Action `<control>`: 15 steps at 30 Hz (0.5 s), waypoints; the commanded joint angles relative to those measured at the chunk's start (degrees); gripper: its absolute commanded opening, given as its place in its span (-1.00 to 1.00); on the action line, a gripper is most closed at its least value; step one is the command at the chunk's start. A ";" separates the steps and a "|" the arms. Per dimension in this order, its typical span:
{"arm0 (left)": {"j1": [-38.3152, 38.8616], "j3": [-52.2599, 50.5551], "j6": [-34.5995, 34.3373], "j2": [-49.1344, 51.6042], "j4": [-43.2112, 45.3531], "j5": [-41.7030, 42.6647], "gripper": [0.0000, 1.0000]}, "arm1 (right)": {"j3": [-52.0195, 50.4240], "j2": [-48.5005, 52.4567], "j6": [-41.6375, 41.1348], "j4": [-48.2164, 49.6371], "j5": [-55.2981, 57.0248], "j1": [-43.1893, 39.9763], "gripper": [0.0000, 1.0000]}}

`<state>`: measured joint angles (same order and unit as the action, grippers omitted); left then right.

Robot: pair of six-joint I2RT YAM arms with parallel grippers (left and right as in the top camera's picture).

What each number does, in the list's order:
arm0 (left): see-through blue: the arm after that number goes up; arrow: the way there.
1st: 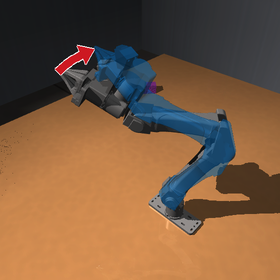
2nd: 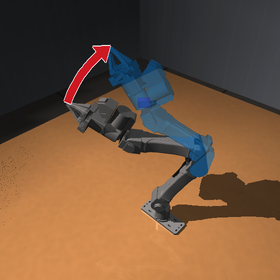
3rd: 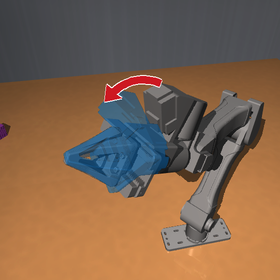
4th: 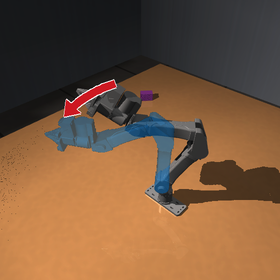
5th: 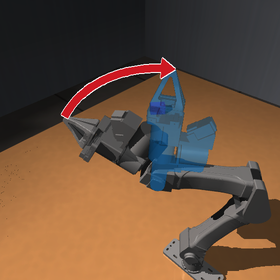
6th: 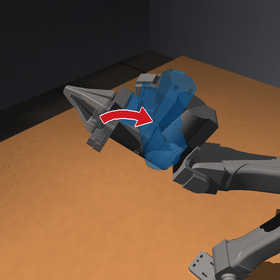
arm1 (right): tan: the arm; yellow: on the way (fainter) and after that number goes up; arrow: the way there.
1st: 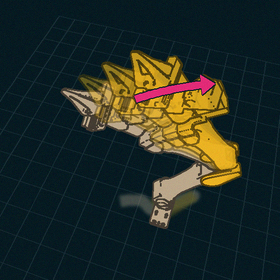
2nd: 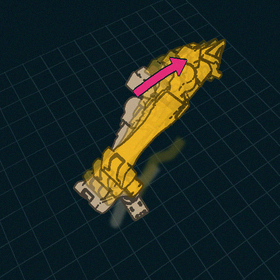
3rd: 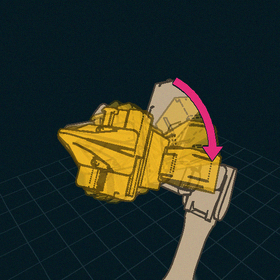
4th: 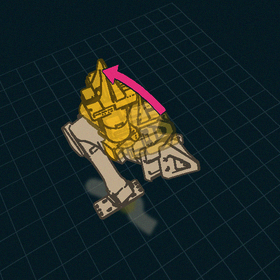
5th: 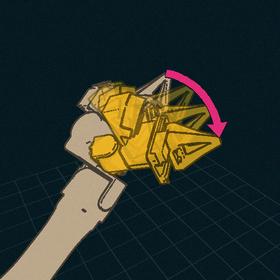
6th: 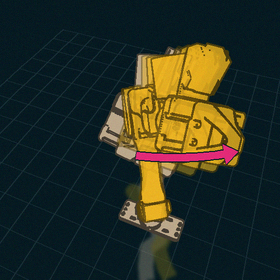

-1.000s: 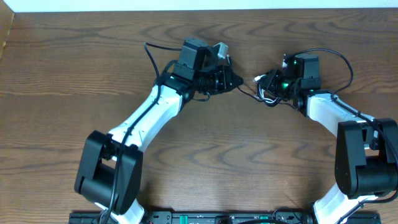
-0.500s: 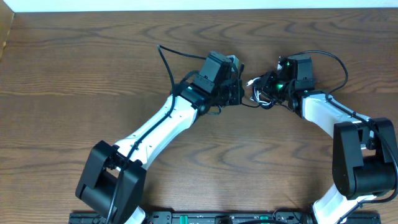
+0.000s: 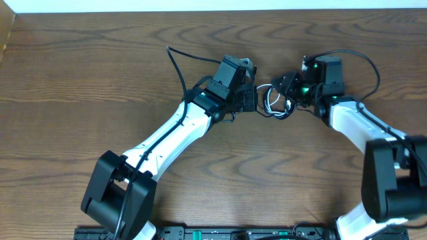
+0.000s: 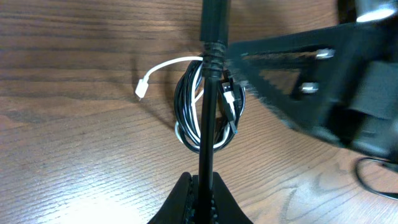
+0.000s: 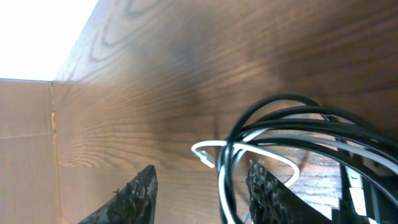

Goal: Untangle cables

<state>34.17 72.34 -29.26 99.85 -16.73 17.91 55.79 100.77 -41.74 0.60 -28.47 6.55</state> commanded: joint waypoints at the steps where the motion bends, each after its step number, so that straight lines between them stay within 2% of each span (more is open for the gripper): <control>1: -0.20 0.00 3.91 -1.84 -0.24 -0.44 -0.85 | 0.35 -4.72 4.76 -3.10 2.45 -1.22 -0.17; 6: -1.07 0.00 5.25 -6.47 2.23 -0.66 -0.85 | 0.35 -8.00 10.78 -9.77 9.57 -2.82 -0.21; 9: -2.03 0.00 5.20 -9.25 5.55 -0.63 -0.85 | 0.35 -7.63 13.53 -12.96 9.68 -2.99 -0.29; 15: -2.08 0.00 5.03 -9.29 6.32 -0.66 -0.85 | 0.33 -5.73 18.18 -13.51 5.64 0.07 -0.37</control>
<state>32.32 72.23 -25.21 90.76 -11.05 17.67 55.83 93.65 -26.94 -12.86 -20.25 4.82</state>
